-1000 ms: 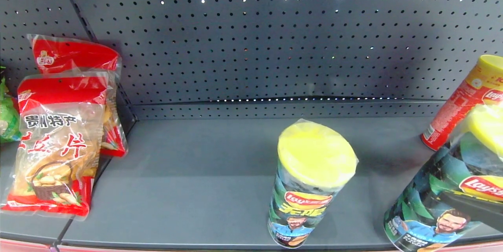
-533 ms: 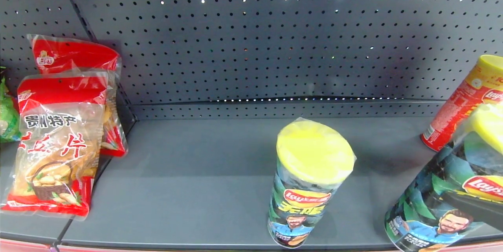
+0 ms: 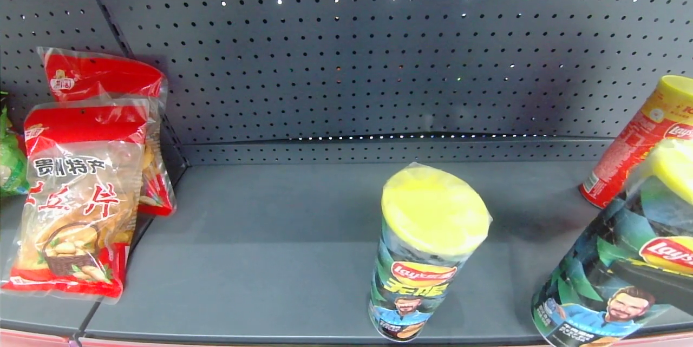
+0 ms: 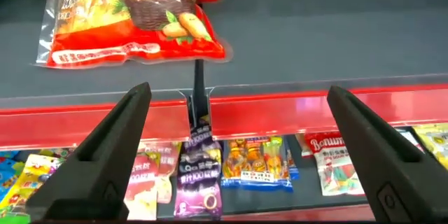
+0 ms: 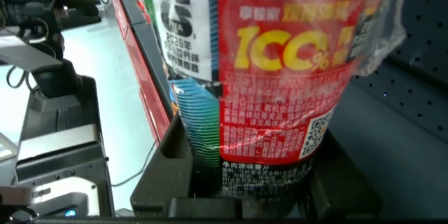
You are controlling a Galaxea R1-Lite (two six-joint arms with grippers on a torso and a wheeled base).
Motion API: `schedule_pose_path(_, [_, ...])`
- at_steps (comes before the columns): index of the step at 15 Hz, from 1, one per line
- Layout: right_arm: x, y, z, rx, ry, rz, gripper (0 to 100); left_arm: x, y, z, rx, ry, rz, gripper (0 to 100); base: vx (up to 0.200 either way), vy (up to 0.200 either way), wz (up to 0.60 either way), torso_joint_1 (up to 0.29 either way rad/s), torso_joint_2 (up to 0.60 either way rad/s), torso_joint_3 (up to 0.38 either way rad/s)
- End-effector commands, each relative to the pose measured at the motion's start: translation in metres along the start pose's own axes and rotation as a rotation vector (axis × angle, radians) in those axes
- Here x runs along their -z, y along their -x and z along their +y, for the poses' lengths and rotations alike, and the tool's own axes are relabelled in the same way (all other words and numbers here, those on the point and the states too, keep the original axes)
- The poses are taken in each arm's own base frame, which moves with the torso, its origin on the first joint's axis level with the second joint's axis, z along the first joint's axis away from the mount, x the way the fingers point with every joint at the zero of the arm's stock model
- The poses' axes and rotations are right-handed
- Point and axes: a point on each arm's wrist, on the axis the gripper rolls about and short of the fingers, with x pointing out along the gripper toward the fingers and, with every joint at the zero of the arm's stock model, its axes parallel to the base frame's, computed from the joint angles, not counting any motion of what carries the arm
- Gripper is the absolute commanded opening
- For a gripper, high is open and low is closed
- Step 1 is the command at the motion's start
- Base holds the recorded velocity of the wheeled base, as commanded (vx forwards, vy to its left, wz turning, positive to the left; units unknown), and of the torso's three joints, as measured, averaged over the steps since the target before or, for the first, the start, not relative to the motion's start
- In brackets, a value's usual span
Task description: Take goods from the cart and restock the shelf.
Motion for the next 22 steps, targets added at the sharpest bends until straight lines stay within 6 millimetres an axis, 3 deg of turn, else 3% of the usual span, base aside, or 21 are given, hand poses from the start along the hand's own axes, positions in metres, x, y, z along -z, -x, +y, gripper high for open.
schedule_pose_path(1, [-0.008,-0.003,-0.007,0.003,-0.002,-0.010,0,0.000,0.001,0.000,-0.001,0.000,-0.008,100,0.000,0.000,0.00,0.000,0.00,0.000])
schedule_pose_path(4, [-0.017,-0.018,-0.032,0.006,-0.014,-0.008,0,0.000,0.001,0.000,-0.001,0.000,-0.008,100,0.000,0.000,0.00,0.000,0.00,0.000])
schedule_pose_path(8, [-0.006,-0.044,-0.071,-0.003,-0.078,0.033,0,0.000,0.001,0.000,-0.001,0.000,-0.008,100,0.000,0.000,0.00,0.000,0.00,0.000])
schedule_pose_path(11, [0.005,-0.092,-0.093,-0.035,-0.103,0.064,0,0.000,0.001,0.000,-0.002,0.000,-0.008,100,0.000,0.000,0.00,0.000,0.00,0.000])
schedule_pose_path(13, [0.008,-0.112,-0.098,-0.079,-0.098,0.062,0,0.000,0.001,0.000,-0.001,0.000,-0.008,100,0.000,0.000,0.00,0.000,0.00,0.000])
schedule_pose_path(15, [0.009,-0.116,-0.098,-0.088,-0.098,0.061,0,0.000,0.001,0.000,-0.001,0.000,-0.008,100,0.000,0.000,0.00,0.000,0.00,0.000])
schedule_pose_path(17, [0.008,-0.145,-0.098,-0.159,-0.090,0.049,0,0.000,0.001,0.000,-0.001,0.000,-0.008,100,0.000,0.000,0.00,0.000,0.00,0.000])
schedule_pose_path(22, [0.007,-0.187,-0.088,-0.229,-0.087,0.031,0,0.000,0.001,0.000,-0.001,0.000,-0.008,100,0.000,0.000,0.00,0.000,0.00,0.000])
